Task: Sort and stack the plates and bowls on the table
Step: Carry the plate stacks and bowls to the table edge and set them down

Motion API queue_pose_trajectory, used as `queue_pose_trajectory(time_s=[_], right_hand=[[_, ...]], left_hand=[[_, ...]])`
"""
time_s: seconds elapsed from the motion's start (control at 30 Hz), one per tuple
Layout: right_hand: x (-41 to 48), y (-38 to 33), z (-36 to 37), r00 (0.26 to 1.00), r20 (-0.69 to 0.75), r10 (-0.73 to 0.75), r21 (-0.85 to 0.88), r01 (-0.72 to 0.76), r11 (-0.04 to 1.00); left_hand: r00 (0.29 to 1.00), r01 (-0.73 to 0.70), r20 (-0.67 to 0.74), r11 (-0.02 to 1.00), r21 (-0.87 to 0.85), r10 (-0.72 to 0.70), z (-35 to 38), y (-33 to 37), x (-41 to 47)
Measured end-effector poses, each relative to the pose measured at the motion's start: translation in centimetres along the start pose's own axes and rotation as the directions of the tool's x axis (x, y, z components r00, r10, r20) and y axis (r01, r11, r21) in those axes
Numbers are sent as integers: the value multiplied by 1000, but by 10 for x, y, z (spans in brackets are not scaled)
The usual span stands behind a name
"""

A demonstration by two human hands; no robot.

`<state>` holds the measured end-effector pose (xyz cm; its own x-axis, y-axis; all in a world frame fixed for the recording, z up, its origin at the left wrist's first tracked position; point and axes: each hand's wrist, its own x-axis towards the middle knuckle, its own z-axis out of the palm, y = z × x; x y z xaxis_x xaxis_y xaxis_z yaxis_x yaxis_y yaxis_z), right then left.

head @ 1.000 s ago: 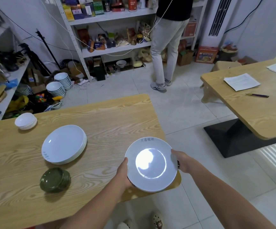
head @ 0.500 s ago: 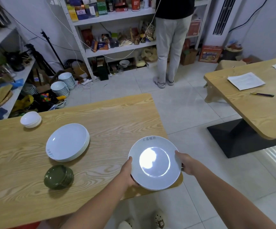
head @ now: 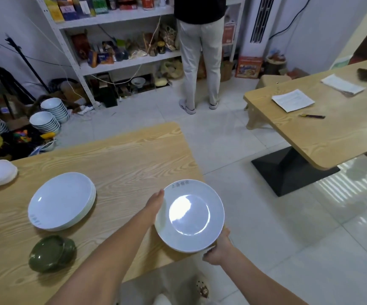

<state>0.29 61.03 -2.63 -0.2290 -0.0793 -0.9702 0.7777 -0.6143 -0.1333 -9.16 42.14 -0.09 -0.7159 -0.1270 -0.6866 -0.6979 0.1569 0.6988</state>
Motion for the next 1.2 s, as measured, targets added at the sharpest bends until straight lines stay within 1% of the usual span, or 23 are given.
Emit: queue_pose_trajectory(time_s=[0.07, 0.1, 0.17, 0.23, 0.3, 0.37, 0.4, 0.47, 0.53, 0.6, 0.63, 0.67, 0.7, 0.77, 0.83, 0.9, 1.1, 1.2], right_hand=[[3, 6, 5, 994, 109, -25, 95, 15, 995], [5, 7, 7, 989, 135, -61, 131, 44, 990], [6, 7, 11, 984, 118, -133, 164, 112, 980], [5, 7, 12, 979, 111, -168, 188, 146, 971], [3, 6, 14, 984, 123, -129, 191, 104, 976], [-1, 4, 15, 990, 99, -98, 147, 83, 986], [-3, 2, 16, 993, 69, -96, 116, 88, 989], [-3, -5, 14, 996, -1, -92, 48, 92, 995], [-5, -19, 12, 981, -106, -160, -86, 151, 985], [-2, -40, 13, 933, -183, -310, -255, 259, 931], [2, -53, 15, 904, -188, -385, -335, 309, 890], [5, -67, 18, 889, -152, -431, -397, 345, 850], [8, -77, 22, 894, -93, -439, -436, 360, 825], [10, -93, 30, 918, 25, -396, -521, 350, 778], [10, -101, 36, 925, 93, -368, -626, 342, 701], [16, -104, 37, 919, 104, -380, -673, 346, 654], [17, -105, 39, 919, 99, -382, -686, 341, 643], [12, -104, 46, 916, 84, -393, -764, 313, 565]], left_hand=[[997, -77, 20, 992, 100, 75, 1, 7, 5], [994, -110, 33, 984, 142, 107, 2, 10, 7], [988, -156, 51, 966, 208, 148, 5, 14, 12], [987, -158, 37, 961, 227, 154, 6, 16, 15], [990, -140, 15, 965, 221, 140, 5, 15, 18], [994, -113, 21, 974, 194, 111, 3, 15, 19], [997, -81, 25, 986, 147, 79, 2, 15, 20], [1000, 23, 15, 1000, -6, -23, 1, 14, 20], [991, 119, -48, 979, -165, -129, 0, 6, 14], [965, 179, -121, 922, -344, -233, 1, -8, 3], [950, 198, -130, 867, -457, -285, 3, -15, -3], [936, 206, -127, 804, -558, -328, 5, -22, -9], [925, 209, -124, 754, -623, -359, 8, -28, -15], [912, 208, -126, 704, -679, -391, 15, -37, -27], [906, 206, -124, 678, -705, -404, 24, -41, -37], [906, 208, -119, 671, -712, -407, 29, -40, -42], [911, 214, -98, 664, -716, -400, 27, -39, -48], [922, 223, -49, 631, -743, -384, 19, -39, -51]])
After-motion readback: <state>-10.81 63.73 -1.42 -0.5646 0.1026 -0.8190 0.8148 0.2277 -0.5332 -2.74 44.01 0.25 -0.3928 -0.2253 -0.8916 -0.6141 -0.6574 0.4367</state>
